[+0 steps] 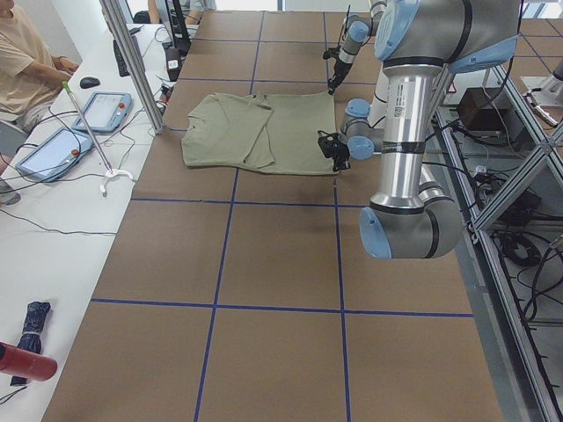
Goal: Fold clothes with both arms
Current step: 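Grasp the hem corners nearest the robot with both grippers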
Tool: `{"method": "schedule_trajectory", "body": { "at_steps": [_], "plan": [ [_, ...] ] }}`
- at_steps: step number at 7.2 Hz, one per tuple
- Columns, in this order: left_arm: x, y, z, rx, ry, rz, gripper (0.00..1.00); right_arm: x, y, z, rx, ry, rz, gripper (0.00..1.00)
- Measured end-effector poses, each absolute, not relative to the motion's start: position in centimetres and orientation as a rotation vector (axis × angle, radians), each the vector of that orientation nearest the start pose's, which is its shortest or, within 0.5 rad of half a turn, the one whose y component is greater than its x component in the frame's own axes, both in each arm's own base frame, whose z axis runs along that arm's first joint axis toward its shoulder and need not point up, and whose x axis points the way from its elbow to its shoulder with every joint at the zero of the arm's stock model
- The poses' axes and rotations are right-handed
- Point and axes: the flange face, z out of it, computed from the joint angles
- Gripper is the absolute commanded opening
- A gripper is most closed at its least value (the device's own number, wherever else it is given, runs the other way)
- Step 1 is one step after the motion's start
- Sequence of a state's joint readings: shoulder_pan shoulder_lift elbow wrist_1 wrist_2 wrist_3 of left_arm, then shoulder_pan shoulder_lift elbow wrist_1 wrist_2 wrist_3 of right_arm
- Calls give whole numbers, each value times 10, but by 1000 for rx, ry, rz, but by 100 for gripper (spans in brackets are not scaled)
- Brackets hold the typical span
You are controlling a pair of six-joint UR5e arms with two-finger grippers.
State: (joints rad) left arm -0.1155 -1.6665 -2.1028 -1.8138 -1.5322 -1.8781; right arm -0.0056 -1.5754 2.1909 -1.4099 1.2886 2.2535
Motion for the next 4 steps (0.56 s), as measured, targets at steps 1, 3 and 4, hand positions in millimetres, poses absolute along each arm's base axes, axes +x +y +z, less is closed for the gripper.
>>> {"method": "schedule_trajectory", "body": {
  "at_steps": [1, 3, 4],
  "plan": [
    [475, -193, 341, -52, 881, -411, 0, -457, -159, 359, -8, -838, 749, 0],
    [462, -190, 332, -66, 900, -408, 0, -449, -160, 357, -10, -841, 750, 0],
    [459, -185, 326, -79, 911, -410, 0, -439, -158, 358, -14, -836, 746, 0]
  ]
}}
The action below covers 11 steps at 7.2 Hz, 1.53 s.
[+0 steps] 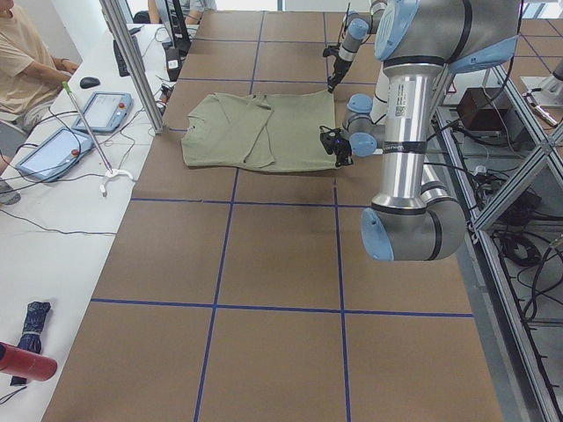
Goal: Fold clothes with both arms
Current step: 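Lift the hem with both grippers and fold it toward the collar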
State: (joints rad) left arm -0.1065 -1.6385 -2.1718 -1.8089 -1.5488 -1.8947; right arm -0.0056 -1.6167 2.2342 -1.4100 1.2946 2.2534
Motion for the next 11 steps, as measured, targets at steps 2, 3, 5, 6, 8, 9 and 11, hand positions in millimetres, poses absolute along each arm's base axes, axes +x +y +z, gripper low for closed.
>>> {"method": "schedule_trajectory", "body": {
  "at_steps": [2, 3, 5, 6, 8, 9, 11],
  "plan": [
    [452, -169, 307, -117, 949, -407, 0, -420, -146, 355, -46, -831, 715, 0],
    [447, -161, 296, -137, 968, -410, 0, -413, -136, 352, -63, -833, 692, 0],
    [428, -156, 271, -159, 1010, -409, 0, -398, -131, 340, -86, -850, 677, 0],
    [410, -161, 252, -168, 1047, -402, 0, -387, -144, 330, -80, -872, 702, 0],
    [382, -198, 220, -104, 1115, -357, 0, -364, -192, 312, -26, -916, 724, 0],
    [371, -228, 214, -26, 1124, -335, 0, -356, -224, 302, -13, -923, 690, 0],
    [365, -303, 217, 113, 1090, -328, 0, -351, -326, 280, 2, -889, 623, 0]
  ]
}}
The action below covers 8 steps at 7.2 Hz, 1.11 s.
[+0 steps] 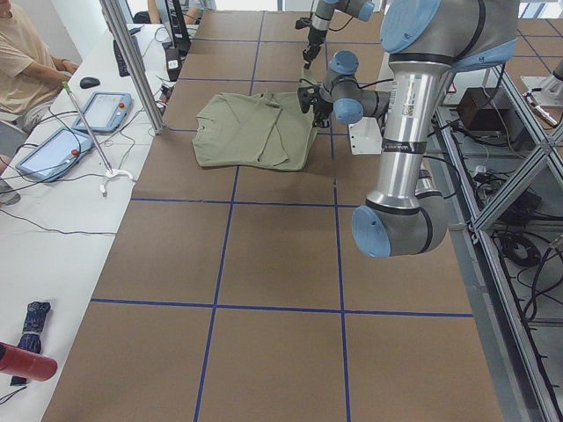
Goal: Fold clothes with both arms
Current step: 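Lift the hem with both grippers and fold it toward the collar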
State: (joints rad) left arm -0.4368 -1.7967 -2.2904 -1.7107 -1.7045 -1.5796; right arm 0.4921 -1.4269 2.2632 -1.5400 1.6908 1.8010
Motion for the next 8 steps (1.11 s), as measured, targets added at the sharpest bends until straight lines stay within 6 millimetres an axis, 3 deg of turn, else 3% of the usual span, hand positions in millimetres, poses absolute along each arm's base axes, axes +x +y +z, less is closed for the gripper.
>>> {"method": "schedule_trajectory", "body": {
  "at_steps": [2, 5, 7, 8],
  "plan": [
    [371, -384, 219, 205, 1040, -344, 0, -364, -434, 274, 56, -821, 585, 0],
    [387, -497, 243, 305, 984, -391, 0, -385, -568, 281, 72, -725, 570, 0],
    [403, -563, 273, 352, 974, -420, 0, -412, -642, 300, 75, -716, 582, 0],
    [410, -588, 290, 369, 967, -428, 0, -422, -664, 307, 72, -727, 585, 0]
  ]
}}
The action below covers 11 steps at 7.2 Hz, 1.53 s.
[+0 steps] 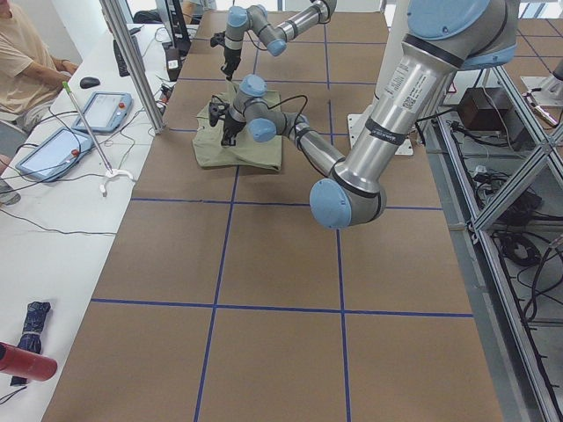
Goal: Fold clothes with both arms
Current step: 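Lift the hem with both grippers and fold it toward the collar, then lower the hem at the collar and open both grippers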
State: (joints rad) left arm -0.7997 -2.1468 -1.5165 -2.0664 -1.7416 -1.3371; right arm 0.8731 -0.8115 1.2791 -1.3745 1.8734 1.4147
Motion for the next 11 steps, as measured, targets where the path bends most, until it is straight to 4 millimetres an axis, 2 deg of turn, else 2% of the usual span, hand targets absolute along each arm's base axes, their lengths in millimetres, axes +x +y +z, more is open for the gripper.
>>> {"method": "schedule_trajectory", "body": {
  "at_steps": [2, 6, 8, 10, 11],
  "plan": [
    [417, -615, 317, 391, 952, -440, 0, -431, -683, 315, 65, -724, 587, 0],
    [423, -630, 340, 434, 914, -430, 0, -442, -691, 334, 61, -701, 586, 0],
    [425, -633, 341, 440, 912, -425, 0, -444, -687, 354, 62, -700, 582, 0],
    [431, -640, 338, 439, 905, -425, 0, -445, -684, 366, 57, -691, 580, 0],
    [433, -642, 337, 439, 903, -424, 11, -444, -683, 371, 55, -687, 581, 0]
  ]
}}
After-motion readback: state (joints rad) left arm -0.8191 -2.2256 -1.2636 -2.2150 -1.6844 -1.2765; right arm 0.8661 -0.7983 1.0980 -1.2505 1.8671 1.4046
